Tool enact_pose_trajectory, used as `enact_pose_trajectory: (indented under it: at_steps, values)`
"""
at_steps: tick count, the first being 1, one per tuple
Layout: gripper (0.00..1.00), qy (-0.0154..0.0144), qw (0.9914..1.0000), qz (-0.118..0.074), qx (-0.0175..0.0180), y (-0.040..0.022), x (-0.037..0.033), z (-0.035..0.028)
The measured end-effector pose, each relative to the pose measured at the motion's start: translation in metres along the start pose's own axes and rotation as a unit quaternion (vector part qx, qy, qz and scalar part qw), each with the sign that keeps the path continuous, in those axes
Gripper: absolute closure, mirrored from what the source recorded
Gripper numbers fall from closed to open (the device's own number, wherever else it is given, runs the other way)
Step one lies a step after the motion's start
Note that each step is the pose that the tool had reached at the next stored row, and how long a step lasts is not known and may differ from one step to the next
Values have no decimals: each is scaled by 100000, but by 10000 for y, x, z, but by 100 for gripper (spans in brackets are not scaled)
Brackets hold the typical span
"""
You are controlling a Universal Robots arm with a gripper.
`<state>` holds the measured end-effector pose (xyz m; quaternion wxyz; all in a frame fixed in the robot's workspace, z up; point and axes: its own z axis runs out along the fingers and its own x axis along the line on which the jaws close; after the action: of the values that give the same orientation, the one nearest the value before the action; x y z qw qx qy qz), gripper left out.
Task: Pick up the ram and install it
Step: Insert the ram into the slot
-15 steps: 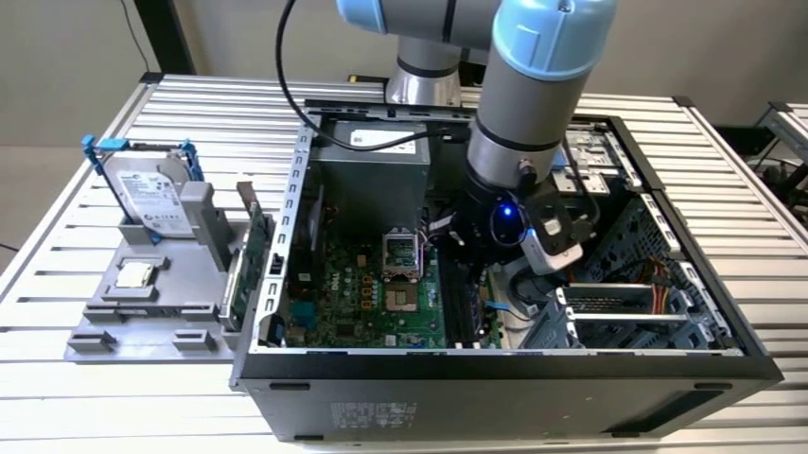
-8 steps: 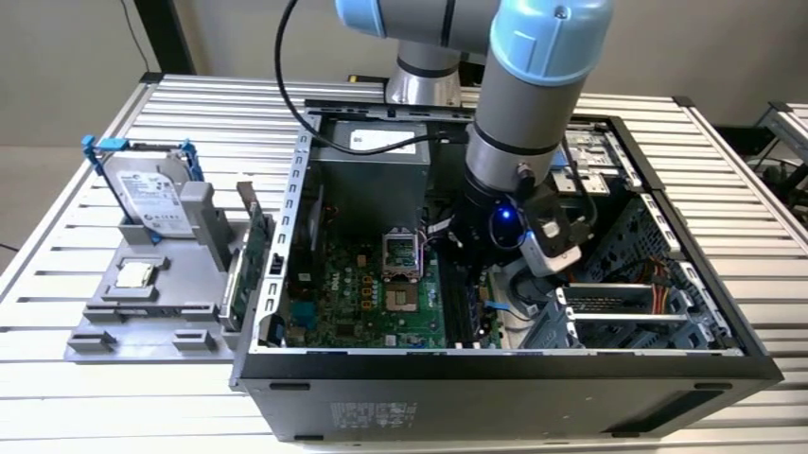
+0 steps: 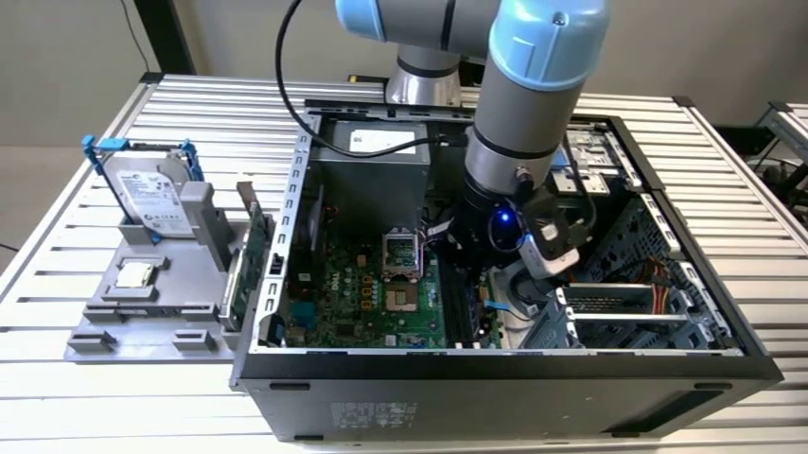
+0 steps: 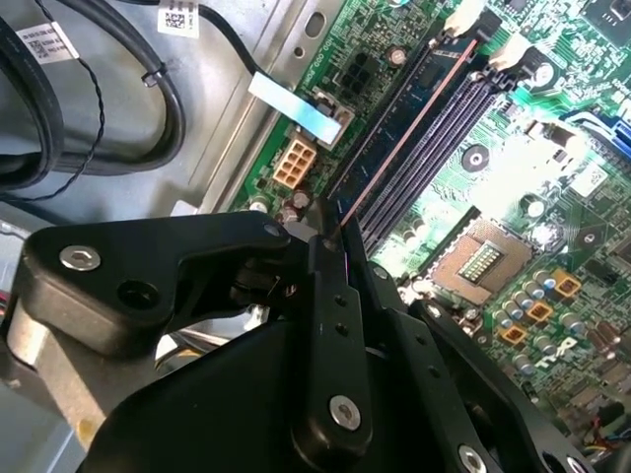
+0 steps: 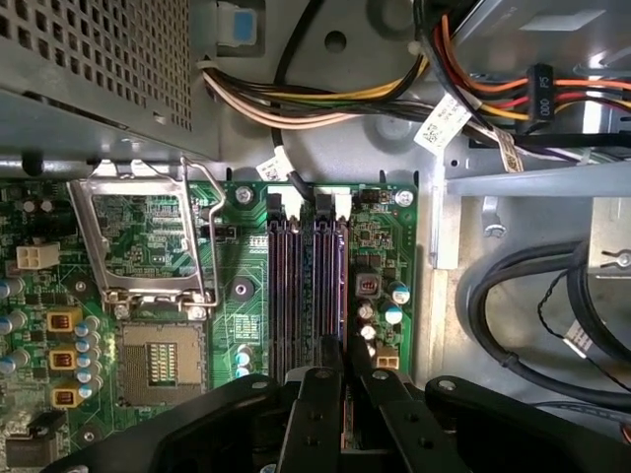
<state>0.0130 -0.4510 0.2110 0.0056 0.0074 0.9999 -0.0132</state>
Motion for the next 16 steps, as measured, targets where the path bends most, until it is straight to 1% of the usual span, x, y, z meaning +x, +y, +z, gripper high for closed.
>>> enact_pose_trajectory:
  at_steps: [2, 9, 10, 11, 12, 16]
  values:
    - [100, 5, 100000, -1, 1, 0, 0, 14]
    - [100, 56, 100000, 0, -21, 1, 1, 16]
    - [0, 63, 100000, 1, -12, 1, 1, 16]
    - [0, 65, 100000, 4, -5, 1, 1, 15]
    - [0, 172, 100000, -1, -3, -1, -4, -16]
    - [0, 175, 100000, 9, 9, -6, -6, -201]
